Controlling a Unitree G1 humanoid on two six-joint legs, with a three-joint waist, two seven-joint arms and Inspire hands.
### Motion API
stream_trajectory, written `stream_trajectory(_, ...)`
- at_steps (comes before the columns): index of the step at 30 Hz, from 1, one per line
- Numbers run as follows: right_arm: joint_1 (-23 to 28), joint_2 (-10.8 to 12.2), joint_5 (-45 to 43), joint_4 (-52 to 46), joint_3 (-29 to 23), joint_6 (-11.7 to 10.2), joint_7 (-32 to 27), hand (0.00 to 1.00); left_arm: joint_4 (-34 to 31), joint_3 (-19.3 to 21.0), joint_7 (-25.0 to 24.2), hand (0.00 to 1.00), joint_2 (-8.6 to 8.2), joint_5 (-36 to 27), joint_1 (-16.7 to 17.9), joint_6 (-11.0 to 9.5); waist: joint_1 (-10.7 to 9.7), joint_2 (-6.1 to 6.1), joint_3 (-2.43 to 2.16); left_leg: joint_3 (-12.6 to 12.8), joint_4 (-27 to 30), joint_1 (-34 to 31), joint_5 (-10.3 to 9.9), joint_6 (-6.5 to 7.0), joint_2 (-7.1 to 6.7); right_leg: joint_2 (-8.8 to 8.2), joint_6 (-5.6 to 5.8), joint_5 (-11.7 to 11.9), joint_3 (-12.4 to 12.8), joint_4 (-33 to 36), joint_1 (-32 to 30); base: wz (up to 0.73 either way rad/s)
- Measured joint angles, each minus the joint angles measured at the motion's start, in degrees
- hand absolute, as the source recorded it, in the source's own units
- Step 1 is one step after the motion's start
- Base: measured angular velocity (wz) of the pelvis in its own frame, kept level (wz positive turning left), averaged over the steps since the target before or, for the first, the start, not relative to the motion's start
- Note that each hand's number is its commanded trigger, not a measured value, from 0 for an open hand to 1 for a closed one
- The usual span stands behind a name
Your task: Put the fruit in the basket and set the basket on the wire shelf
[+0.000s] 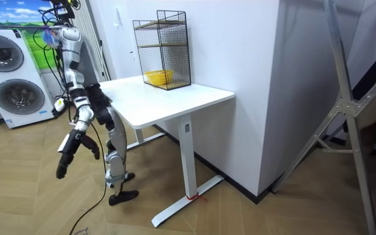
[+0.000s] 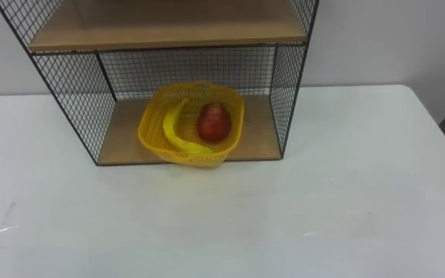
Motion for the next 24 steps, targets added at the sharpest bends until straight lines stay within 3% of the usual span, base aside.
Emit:
stream_trajectory(3, -3.57, 0.89, -8.18, 3.35, 5.96, 2.96, 1.25, 0.0, 2.82, -9.24, -6.25, 0.0, -0.89, 14.14, -1.27, 4.72, -1.8, -0.05, 0.01, 0.02, -0.02, 0.34, 0.15, -0.1, -0.02, -0.04, 0.04, 0.21, -0.12, -0.05, 0.37, 0.0)
stream_trajectory(5, -6.02, 0.89, -14.54, 3.81, 12.14, 5.47, 2.91, 0.0, 3.11, -17.15, -10.99, 0.0, -0.67, 28.1, -3.64, 7.69, -2.46, -0.2, 0.13, -0.11, -0.25, 1.0, 0.31, -0.11, -0.07, -0.01, 0.17, 0.35, -0.21, -0.47, 1.03, 0.0)
stream_trajectory(8, -8.25, 0.61, -22.74, 4.04, 18.87, 7.7, 5.8, 0.0, 3.02, -22.03, -15.3, 0.0, -0.71, 39.46, -7.26, 9.59, -1.97, -0.57, 0.22, 0.18, -0.95, 2.28, 0.5, -0.06, -0.01, 0.23, 0.12, 0.73, 0.27, -1.33, 2.04, -0.08)
stream_trajectory(10, -9.72, 0.6, -33.14, 4.05, 24.11, 9.43, 9.73, 0.0, 1.98, -25.04, -18.54, 0.0, -0.78, 47.93, -10.2, 11.4, -1.82, -1.29, 0.34, 0.42, -1.09, 2.53, 0.49, -0.06, 0.16, 0.89, -0.04, 1.04, 0.59, -1.99, 2.34, -0.07)
stream_trajectory(13, -12.22, -0.02, -44.04, 3.35, 31.63, 11.16, 15.23, 0.0, -0.09, -29.42, -20.67, 0.0, -0.63, 55.54, -11.88, 13.57, -0.77, -1.57, 0.6, 1.81, -2.0, 2.66, 0.61, 0.13, 0.67, 1.37, -0.33, 1.81, 1.44, -3.28, 2.15, -0.21)
stream_trajectory(15, -13.46, -0.07, -46.66, 3.05, 35.89, 12.04, 18.19, 0.0, -0.71, -32.65, -21.25, 0.0, -0.61, 57.03, -12.79, 14.59, -0.42, -1.73, 0.91, 1.57, -1.92, 1.96, 0.64, 0.13, 0.7, 1.51, -0.31, 2.1, 1.34, -3.87, 1.96, 0.02)
stream_trajectory(16, -13.96, -0.08, -47.51, 3.54, 38.16, 12.0, 20.26, 0.0, -0.91, -34.06, -21.91, 0.0, -0.63, 57.43, -13.63, 15.19, -0.03, -1.81, 1.52, 1.45, -1.83, 1.66, 0.65, 0.11, 0.72, 1.55, -0.35, 2.21, 1.33, -3.98, 1.78, 0.1)
stream_trajectory(17, -14.05, -0.05, -48.23, 3.53, 39.64, 12.06, 22.06, 0.0, -0.9, -35.0, -22.47, 0.0, -0.62, 57.42, -13.81, 15.35, -0.16, -1.86, 1.75, 1.28, -1.79, 1.44, 0.68, 0.08, 0.71, 1.56, -0.35, 2.22, 1.27, -4.03, 1.48, 0.05)
stream_trajectory(24, -14.43, 0.0, -50.93, 3.51, 43.25, 12.33, 28.46, 0.0, -0.88, -36.15, -26.0, 0.0, -0.66, 57.43, -13.82, 15.34, 0.12, -1.94, 1.75, 1.31, -1.46, -0.01, 0.79, -0.05, 0.85, 1.74, -0.49, 2.32, 1.45, -3.99, 0.23, 0.0)
